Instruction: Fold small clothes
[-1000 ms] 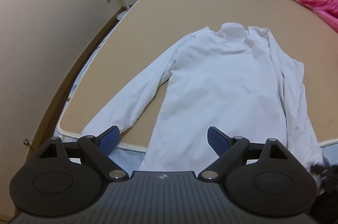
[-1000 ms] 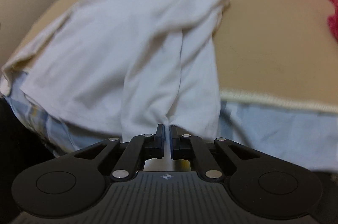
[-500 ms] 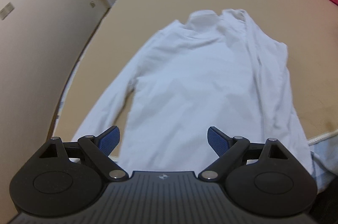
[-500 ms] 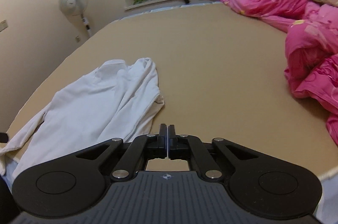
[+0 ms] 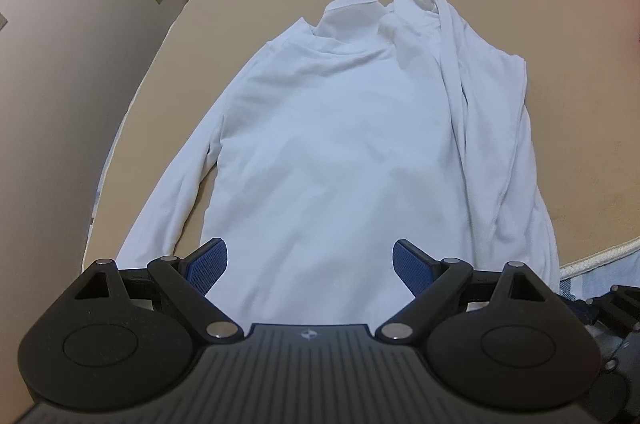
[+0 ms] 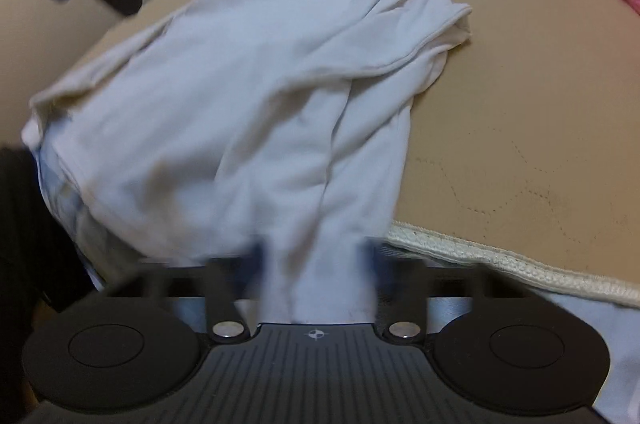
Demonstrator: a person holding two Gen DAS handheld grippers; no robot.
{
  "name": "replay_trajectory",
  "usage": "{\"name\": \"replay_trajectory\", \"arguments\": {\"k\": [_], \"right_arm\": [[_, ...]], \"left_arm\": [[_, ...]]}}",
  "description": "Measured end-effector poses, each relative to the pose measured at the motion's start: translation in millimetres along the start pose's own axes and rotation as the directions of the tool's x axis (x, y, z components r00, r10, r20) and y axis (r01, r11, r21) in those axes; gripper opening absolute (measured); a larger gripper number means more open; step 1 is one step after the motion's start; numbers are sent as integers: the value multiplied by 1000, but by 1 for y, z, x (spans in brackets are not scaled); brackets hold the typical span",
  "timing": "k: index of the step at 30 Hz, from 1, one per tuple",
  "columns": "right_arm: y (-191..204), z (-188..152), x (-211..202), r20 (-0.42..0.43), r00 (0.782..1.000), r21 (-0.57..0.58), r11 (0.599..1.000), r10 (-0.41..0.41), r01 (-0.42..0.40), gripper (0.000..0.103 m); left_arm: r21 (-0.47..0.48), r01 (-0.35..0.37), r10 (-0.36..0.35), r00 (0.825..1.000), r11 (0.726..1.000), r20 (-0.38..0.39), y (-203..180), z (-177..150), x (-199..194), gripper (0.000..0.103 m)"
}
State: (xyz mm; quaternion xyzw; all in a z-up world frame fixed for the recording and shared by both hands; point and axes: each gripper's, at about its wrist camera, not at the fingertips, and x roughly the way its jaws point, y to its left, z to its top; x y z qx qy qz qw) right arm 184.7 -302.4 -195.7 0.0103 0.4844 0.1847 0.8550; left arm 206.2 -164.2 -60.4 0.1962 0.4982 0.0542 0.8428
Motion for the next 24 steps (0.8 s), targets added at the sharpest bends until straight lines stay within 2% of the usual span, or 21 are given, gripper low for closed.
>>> {"name": "replay_trajectory", "arguments": {"k": [2,4,7,9,12,13,14,15,17,19,20,21,22,23,24], "right_arm": [[-7,1,-9,20,1000,28,999,16,-16,8],[-25,5,-31,74,997,64,998,13,-18,8],[-62,19,-64,176,984,139,990,-42,17,5],[-95,29,-87,239,960,215,972,-142,90,3],[-151,43,-118,292,903,345,915,-315,207,3],[-169,47,-127,298,878,394,886,-374,244,3],[-186,51,-136,302,844,440,850,-443,288,3],[-203,54,-145,295,798,498,798,-525,341,3],[-232,56,-157,265,696,615,673,-667,411,4],[-259,53,-162,194,619,717,541,-761,440,4],[-270,50,-160,139,582,739,475,-801,477,9],[-277,49,-155,97,571,746,440,-815,500,19],[-281,47,-149,76,593,747,440,-801,499,27],[-280,42,-144,91,633,751,471,-768,463,44],[-273,35,-140,126,667,750,511,-734,420,51]], "left_arm": [[4,-4,4,1000,1000,0,-1,0,1,93],[4,-5,5,1000,1000,-2,-3,1,2,93],[1,-2,2,1000,1000,-10,-5,3,5,93],[4,-2,2,1000,1000,-12,-7,4,6,93],[14,-2,2,1000,1000,-10,-10,4,6,93],[18,-3,3,1000,1000,-9,-10,4,6,93],[20,-5,5,1000,1000,-8,-11,4,7,93],[21,-6,6,1000,1000,-10,-11,4,8,93],[20,-7,7,1000,1000,-18,-11,4,10,93],[18,-6,6,1000,1000,-30,-11,5,13,93],[16,-5,5,999,1000,-33,-12,6,14,93],[16,-2,2,999,1000,-35,-12,6,15,93],[17,0,1,999,1000,-36,-12,6,16,93],[19,1,0,999,1000,-34,-13,7,17,93],[23,0,1,999,1000,-34,-14,7,19,93]]}}
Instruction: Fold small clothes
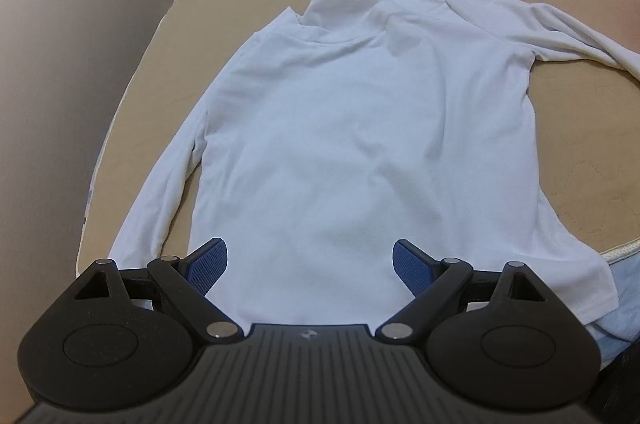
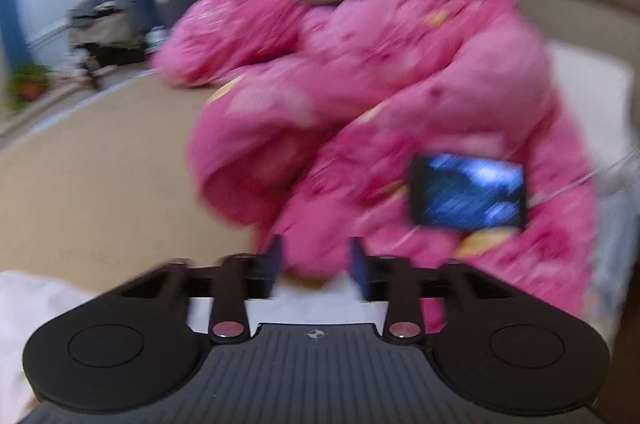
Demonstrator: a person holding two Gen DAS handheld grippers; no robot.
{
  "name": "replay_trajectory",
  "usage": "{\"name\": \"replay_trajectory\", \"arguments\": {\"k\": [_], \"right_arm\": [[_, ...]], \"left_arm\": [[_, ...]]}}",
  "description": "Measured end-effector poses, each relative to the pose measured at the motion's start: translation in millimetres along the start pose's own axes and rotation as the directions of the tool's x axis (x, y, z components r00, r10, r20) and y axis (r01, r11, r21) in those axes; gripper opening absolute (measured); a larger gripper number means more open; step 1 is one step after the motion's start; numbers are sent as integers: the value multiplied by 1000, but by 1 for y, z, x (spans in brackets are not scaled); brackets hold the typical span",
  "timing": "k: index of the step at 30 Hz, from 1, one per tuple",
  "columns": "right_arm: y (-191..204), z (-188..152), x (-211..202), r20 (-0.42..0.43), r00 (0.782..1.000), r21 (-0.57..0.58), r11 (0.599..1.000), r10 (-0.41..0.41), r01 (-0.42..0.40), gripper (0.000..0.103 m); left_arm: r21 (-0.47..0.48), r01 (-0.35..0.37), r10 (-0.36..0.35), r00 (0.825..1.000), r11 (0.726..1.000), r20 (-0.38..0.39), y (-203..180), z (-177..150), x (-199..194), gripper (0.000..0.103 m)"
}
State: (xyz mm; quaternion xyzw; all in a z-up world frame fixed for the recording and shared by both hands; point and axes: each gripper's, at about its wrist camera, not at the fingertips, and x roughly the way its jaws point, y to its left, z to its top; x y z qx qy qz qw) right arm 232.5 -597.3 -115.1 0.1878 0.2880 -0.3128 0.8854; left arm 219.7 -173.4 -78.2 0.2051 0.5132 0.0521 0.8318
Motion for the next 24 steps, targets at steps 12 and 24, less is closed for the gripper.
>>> {"name": "replay_trajectory", "arguments": {"k": [12,24], "right_arm": [[93,-123,-58,-364,802,-118,831,473,-544,73],[161,-197,-112,-499,743,-424,623,446,-658,88]], "left_arm": [[-6,10,-10,1000,1000,-19,-4,-4,6,93],[-16,-5,4,998,1000,-55,24,-28,19,93]]}}
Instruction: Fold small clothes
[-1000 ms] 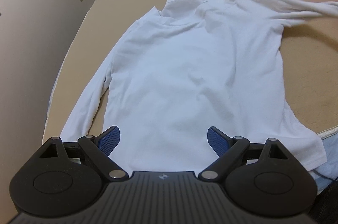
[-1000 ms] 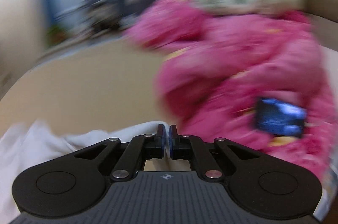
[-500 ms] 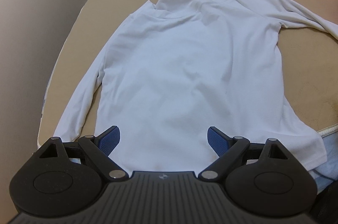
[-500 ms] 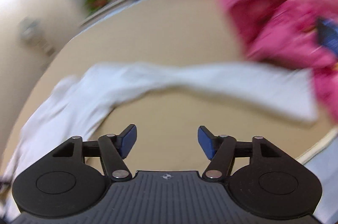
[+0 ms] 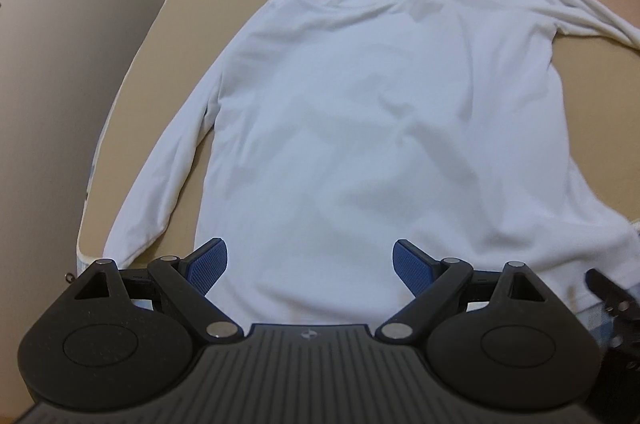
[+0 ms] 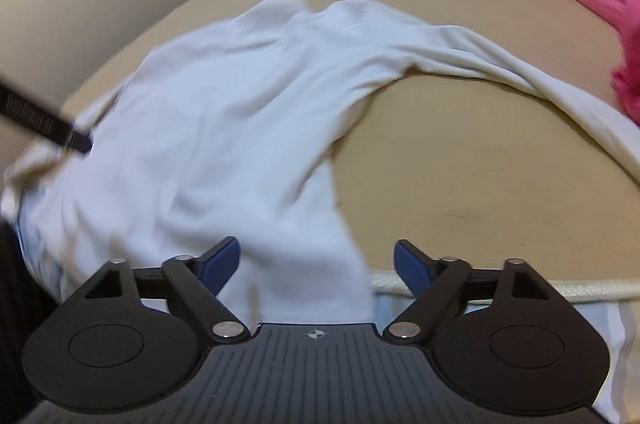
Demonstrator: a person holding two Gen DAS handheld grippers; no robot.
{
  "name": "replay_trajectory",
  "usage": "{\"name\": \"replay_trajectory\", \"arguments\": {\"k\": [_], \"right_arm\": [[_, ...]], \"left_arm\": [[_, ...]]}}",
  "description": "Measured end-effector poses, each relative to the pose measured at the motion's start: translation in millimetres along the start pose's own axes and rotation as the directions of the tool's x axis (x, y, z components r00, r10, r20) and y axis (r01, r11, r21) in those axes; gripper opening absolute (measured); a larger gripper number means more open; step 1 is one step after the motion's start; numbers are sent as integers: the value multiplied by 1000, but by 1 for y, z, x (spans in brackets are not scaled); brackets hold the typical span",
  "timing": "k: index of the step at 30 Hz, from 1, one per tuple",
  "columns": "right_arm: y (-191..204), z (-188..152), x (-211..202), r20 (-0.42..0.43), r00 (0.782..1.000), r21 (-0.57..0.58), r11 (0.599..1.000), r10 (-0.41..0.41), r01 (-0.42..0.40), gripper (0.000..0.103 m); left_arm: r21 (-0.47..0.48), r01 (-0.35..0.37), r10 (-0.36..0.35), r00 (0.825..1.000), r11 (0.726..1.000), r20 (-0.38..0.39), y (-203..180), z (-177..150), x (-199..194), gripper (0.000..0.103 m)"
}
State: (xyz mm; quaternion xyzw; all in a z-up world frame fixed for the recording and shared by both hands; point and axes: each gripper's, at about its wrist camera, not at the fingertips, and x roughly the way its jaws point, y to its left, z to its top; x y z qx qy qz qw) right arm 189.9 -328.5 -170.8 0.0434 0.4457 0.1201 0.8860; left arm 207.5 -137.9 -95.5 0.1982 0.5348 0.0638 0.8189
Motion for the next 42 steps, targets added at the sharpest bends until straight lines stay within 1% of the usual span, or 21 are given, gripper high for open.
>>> {"name": "replay_trajectory", "arguments": {"k": [2,4,5,6,7,8,9,10,13,16,17,20,25,28,31,33,34,36,37,39,42], "right_arm": [[15,0,7,-18,1000,-51,999,0,-1,90],[21,0,19,-53,998,-47,999,22,-24,90],[23,1,29,-79,996,-26,999,38,-40,90],[23,2,36,-99,994,-3,999,48,-49,86],[25,2,41,-105,994,9,999,37,-37,81],[28,3,42,-89,996,-6,1000,14,-15,53],[32,5,39,-82,997,-27,1000,12,-14,14],[32,7,36,-84,996,-23,999,26,-28,9],[24,10,15,-53,994,80,992,98,-93,8],[7,12,-12,10,991,209,969,134,-133,8],[1,12,-17,25,991,246,960,131,-133,8],[-19,3,-27,31,994,350,931,101,-105,5],[-32,-23,-22,-51,995,430,901,81,-51,5],[-41,-35,-22,-88,993,508,861,73,-18,5],[-54,-43,-39,-52,998,566,824,18,15,7],[-57,-45,-52,-24,999,584,811,-28,37,16],[-58,-45,-56,-15,999,580,813,-42,43,19],[-56,-47,-63,-4,998,551,833,-60,52,29],[-51,-47,-65,-3,998,528,847,-62,54,33],[-39,-47,-64,-10,998,472,880,-62,60,48],[-15,-47,-53,-55,995,351,932,-80,94,55]], "left_arm": [[-1,0,0,1000,1000,-1,3,-4,0,93],[-4,-1,1,1000,1000,1,7,-7,0,93],[-6,-2,2,1000,1000,3,9,-9,-1,93],[-9,-4,4,1000,1000,5,12,-10,-2,93],[-11,-6,6,1000,1000,7,15,-12,-2,93],[-13,-9,9,1000,1000,7,17,-13,-2,93],[-14,-13,13,1000,1000,6,18,-15,-2,93],[-15,-17,17,1000,1000,4,19,-16,-2,93],[-19,-21,21,1000,1000,-10,21,-17,3,93],[-12,-14,14,1000,1000,-14,18,-19,4,93],[-5,-11,11,1000,1000,-11,16,-19,4,93],[28,-3,3,1000,1000,1,7,-21,2,93],[68,2,-4,1000,998,19,-4,-27,1,93],[54,13,-14,1000,998,19,0,-31,-1,93],[31,16,-18,999,999,39,11,-37,-4,93],[20,5,-6,999,1000,51,22,-43,-4,94],[16,-2,1,998,1000,55,27,-47,-3,97],[9,-15,14,998,1000,66,39,-55,0,97],[11,-21,21,998,1000,65,44,-60,3,97],[10,-29,29,998,1000,50,55,-68,10,97],[-5,-36,37,999,999,31,71,-80,22,97]]}}
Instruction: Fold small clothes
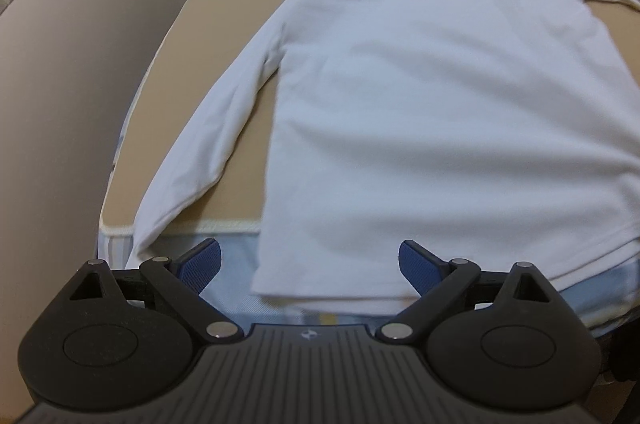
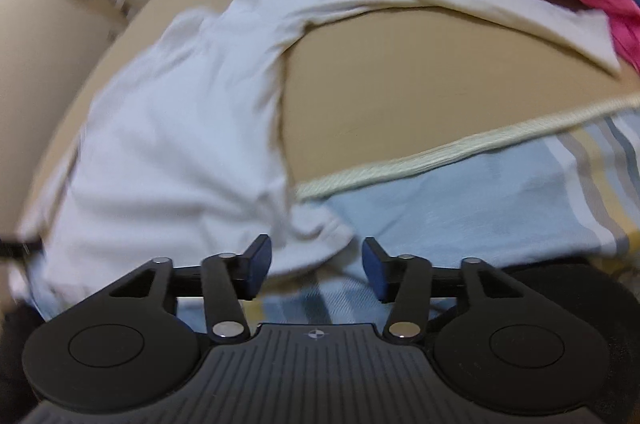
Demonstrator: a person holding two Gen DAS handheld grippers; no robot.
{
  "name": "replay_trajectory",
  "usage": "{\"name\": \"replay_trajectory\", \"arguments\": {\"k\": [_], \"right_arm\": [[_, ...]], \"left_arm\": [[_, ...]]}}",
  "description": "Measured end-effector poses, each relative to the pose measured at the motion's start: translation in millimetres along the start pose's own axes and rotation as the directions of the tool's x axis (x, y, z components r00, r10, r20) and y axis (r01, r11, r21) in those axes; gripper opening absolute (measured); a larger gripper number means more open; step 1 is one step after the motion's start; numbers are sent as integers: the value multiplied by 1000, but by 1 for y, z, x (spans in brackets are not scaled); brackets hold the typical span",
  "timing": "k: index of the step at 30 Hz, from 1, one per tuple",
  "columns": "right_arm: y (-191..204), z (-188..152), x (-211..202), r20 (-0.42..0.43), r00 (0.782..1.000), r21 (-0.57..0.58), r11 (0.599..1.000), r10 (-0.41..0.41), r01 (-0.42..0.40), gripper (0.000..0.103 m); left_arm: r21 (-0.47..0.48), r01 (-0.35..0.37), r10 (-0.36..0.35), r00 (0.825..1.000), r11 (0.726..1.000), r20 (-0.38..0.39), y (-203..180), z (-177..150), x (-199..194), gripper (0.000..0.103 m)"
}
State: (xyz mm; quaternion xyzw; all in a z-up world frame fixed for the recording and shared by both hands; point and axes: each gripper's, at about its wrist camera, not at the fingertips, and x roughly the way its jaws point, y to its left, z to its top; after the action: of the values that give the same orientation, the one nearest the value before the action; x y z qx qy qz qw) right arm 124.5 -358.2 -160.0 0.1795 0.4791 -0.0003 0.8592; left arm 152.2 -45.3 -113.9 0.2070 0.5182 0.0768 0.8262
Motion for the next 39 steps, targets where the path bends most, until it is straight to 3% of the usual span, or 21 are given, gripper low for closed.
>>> {"name": "replay_trajectory", "arguments": {"k": [4,9,12,15,19,21,28,31,33,37,39], "right_arm": [[30,-9,23,-44,997,-155,986,-70,63,58],[45,-6,62,-116,974,-236,958,-196,165,61],[54,3,59,-38,978,-261,946,-207,190,57],[54,19,48,50,985,-206,964,-163,170,55],[39,39,46,65,995,-79,994,-73,78,52],[31,47,48,37,999,-19,1000,-9,10,11],[27,61,33,42,995,80,992,91,-94,9],[27,62,26,44,992,96,988,114,-118,9],[27,61,20,47,992,98,988,116,-121,9],[23,62,17,53,993,121,986,110,-116,9],[18,61,16,53,992,146,982,115,-122,9]], "left_arm": [[7,5,-4,1000,1000,-16,9,-14,14,97],[50,38,-36,999,998,-26,-2,-25,26,97],[76,94,-94,995,993,-16,-17,-24,25,97],[117,156,-160,987,981,19,-37,-17,17,97],[181,248,-264,962,952,68,-69,-4,3,97],[208,283,-304,949,936,81,-84,1,-2,97],[298,329,-376,919,896,118,-132,17,-7,97],[284,287,-339,928,915,154,-139,23,-4,97],[254,217,-264,951,942,164,-140,29,4,98],[166,101,-120,987,981,110,-124,35,30,98],[134,39,-51,995,990,89,-107,33,42,98]]}}
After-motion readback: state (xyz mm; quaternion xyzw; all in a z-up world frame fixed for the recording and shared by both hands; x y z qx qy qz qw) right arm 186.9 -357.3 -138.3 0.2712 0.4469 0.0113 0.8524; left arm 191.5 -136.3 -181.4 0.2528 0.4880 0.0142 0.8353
